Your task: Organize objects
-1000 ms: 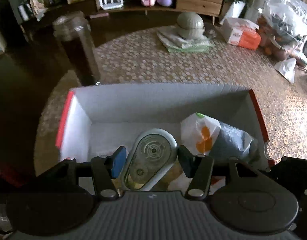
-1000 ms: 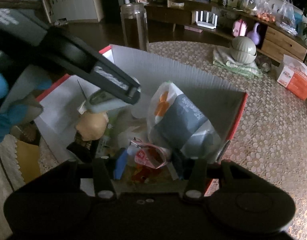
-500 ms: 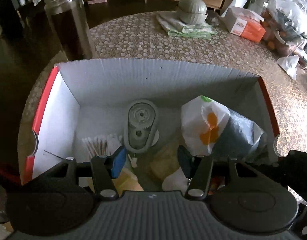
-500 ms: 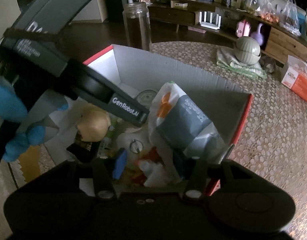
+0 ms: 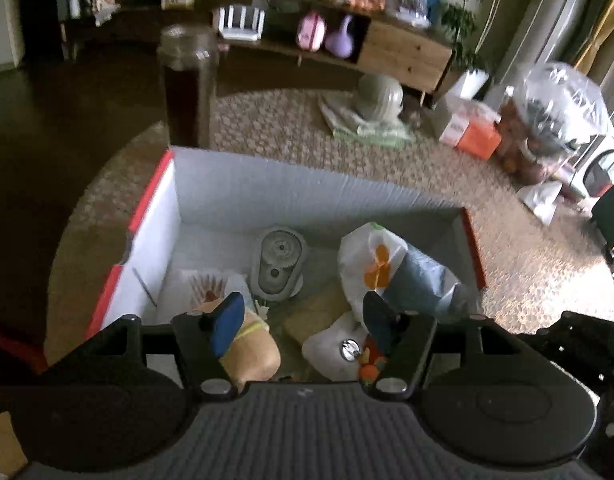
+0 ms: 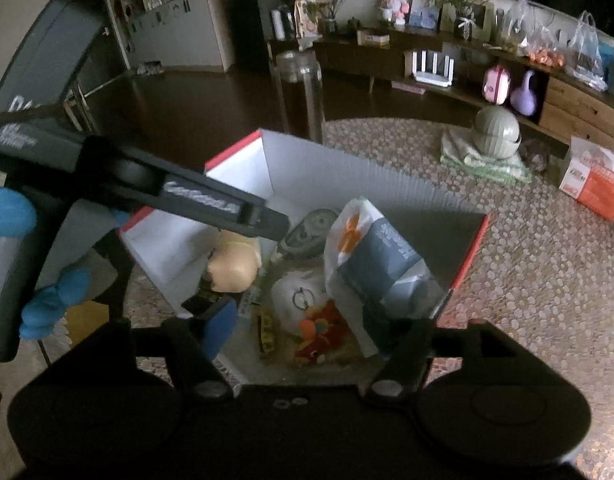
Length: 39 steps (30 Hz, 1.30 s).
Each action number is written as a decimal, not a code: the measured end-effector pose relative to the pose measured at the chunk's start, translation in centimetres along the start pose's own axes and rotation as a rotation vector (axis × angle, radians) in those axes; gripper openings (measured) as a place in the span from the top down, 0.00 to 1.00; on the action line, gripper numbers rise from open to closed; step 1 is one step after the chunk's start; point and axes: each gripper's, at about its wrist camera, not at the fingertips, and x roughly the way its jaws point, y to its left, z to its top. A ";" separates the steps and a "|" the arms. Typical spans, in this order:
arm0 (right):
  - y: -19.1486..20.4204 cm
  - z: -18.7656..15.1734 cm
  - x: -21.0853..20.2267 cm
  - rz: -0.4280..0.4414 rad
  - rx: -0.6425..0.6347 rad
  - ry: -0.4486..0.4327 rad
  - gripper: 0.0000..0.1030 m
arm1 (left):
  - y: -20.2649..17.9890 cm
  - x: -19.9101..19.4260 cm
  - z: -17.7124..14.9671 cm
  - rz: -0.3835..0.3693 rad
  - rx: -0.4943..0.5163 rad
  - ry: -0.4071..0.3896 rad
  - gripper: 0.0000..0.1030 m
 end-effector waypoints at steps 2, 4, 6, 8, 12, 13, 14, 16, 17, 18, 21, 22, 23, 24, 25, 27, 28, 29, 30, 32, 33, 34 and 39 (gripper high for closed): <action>0.1 -0.1 -1.0 0.006 0.001 -0.016 0.30 | 0.1 -1.2 -0.4 0.005 -0.006 -0.027 0.31; 0.1 -0.3 -2.0 0.008 -0.001 -0.037 0.29 | 0.3 -2.5 -0.9 0.008 -0.018 -0.053 0.31; 0.0 -0.5 -2.9 0.008 0.002 -0.052 0.29 | 0.5 -3.6 -1.4 0.023 -0.033 -0.082 0.31; 0.0 -0.6 -3.7 0.018 0.008 -0.071 0.28 | 0.5 -4.6 -1.9 0.035 -0.034 -0.106 0.31; 0.1 -1.1 -5.4 0.032 0.004 -0.111 0.27 | -0.3 -6.1 -3.0 0.041 -0.017 -0.128 0.29; 0.1 -1.3 -5.8 0.035 0.000 -0.120 0.26 | -0.4 -6.6 -3.4 0.049 -0.018 -0.138 0.29; 0.2 -1.4 -6.2 0.037 -0.002 -0.127 0.26 | -0.6 -7.1 -3.8 0.060 -0.021 -0.146 0.25; 0.1 -1.9 -7.1 0.044 -0.002 -0.141 0.24 | -1.2 -8.1 -4.6 0.069 -0.016 -0.160 0.22; 0.1 -2.0 -7.5 0.048 0.000 -0.151 0.23 | -1.4 -8.6 -4.9 0.071 -0.010 -0.168 0.21; 0.0 -2.3 -8.0 0.053 0.004 -0.162 0.21 | -1.6 -9.0 -5.2 0.074 -0.006 -0.171 0.20; -0.3 -3.0 -9.4 0.068 0.016 -0.192 0.17 | -2.5 -9.8 -6.3 0.086 0.016 -0.171 0.16; -0.5 -3.3 -9.8 0.064 0.020 -0.202 0.16 | -2.9 -10.0 -6.7 0.089 0.026 -0.170 0.16; -0.6 -3.6 -10.1 0.058 0.024 -0.213 0.15 | -3.3 -10.1 -7.1 0.089 0.036 -0.168 0.14; -0.7 -3.9 -10.5 0.060 0.026 -0.222 0.13 | -3.7 -10.2 -7.4 0.091 0.045 -0.164 0.07; -0.9 -4.1 -10.9 0.062 0.027 -0.230 0.13 | -4.0 -10.2 -7.8 0.092 0.051 -0.162 0.02; -1.2 -4.8 -11.7 0.056 0.023 -0.248 0.12 | -4.9 -10.3 -8.6 0.087 0.078 -0.170 0.00; -1.4 -5.1 -12.0 0.052 0.019 -0.253 0.12 | -5.3 -10.4 -9.0 0.097 0.092 -0.176 0.00; -1.6 -5.5 -12.3 0.051 0.013 -0.260 0.12 | -5.8 -10.5 -9.3 0.105 0.107 -0.185 0.00; -1.7 -5.9 -12.7 0.049 0.009 -0.268 0.12 | -6.3 -10.7 -9.7 0.109 0.121 -0.194 0.00; -2.1 -6.6 -13.4 0.041 0.008 -0.278 0.12 | -7.2 -11.0 -10.2 0.107 0.141 -0.213 0.00; -2.3 -6.9 -13.7 0.036 0.009 -0.284 0.12 | -7.7 -11.1 -10.5 0.111 0.149 -0.222 0.00; -2.4 -7.1 -13.9 0.031 0.009 -0.287 0.12 | -8.2 -11.3 -10.8 0.114 0.158 -0.231 0.00; -3.1 -8.2 -14.7 0.015 0.017 -0.292 0.12 | -10.0 -12.0 -12.0 0.122 0.188 -0.261 0.00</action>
